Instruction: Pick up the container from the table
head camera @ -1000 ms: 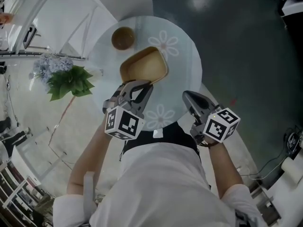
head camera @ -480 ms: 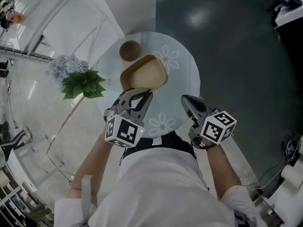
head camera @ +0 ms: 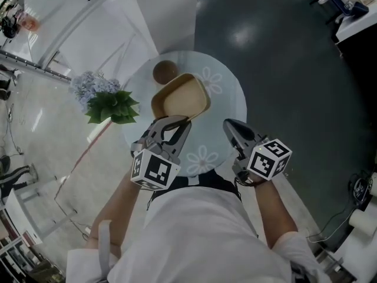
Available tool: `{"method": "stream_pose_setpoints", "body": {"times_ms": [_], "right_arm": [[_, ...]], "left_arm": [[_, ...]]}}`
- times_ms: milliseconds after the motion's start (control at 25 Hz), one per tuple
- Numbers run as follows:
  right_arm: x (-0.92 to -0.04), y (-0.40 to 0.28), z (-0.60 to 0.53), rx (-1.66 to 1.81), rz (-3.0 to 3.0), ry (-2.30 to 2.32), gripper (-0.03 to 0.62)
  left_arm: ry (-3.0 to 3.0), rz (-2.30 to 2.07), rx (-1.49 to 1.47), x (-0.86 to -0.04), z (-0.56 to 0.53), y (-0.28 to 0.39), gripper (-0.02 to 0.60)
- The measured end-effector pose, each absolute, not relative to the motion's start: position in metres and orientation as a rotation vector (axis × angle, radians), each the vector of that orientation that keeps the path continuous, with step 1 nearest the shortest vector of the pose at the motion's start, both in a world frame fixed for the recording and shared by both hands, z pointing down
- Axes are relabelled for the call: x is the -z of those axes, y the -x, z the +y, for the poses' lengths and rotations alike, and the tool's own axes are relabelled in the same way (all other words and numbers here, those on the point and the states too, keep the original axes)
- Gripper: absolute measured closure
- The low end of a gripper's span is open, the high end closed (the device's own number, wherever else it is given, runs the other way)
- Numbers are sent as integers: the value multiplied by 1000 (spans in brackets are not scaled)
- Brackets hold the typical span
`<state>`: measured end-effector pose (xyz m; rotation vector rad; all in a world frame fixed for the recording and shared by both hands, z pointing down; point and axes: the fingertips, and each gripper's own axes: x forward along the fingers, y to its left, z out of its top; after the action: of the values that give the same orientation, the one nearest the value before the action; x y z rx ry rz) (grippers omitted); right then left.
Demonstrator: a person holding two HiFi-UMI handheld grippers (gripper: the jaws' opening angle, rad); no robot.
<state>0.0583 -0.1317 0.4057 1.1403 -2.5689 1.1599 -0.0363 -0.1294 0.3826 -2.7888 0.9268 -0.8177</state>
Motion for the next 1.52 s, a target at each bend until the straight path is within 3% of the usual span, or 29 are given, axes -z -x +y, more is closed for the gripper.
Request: {"method": "stream_pose_setpoints", "body": {"times_ms": [1520], "right_arm": [[-338, -49, -144, -865, -2655, -1229, 572]], "left_arm": [[2827, 1072, 586, -326, -133, 75, 548]]}}
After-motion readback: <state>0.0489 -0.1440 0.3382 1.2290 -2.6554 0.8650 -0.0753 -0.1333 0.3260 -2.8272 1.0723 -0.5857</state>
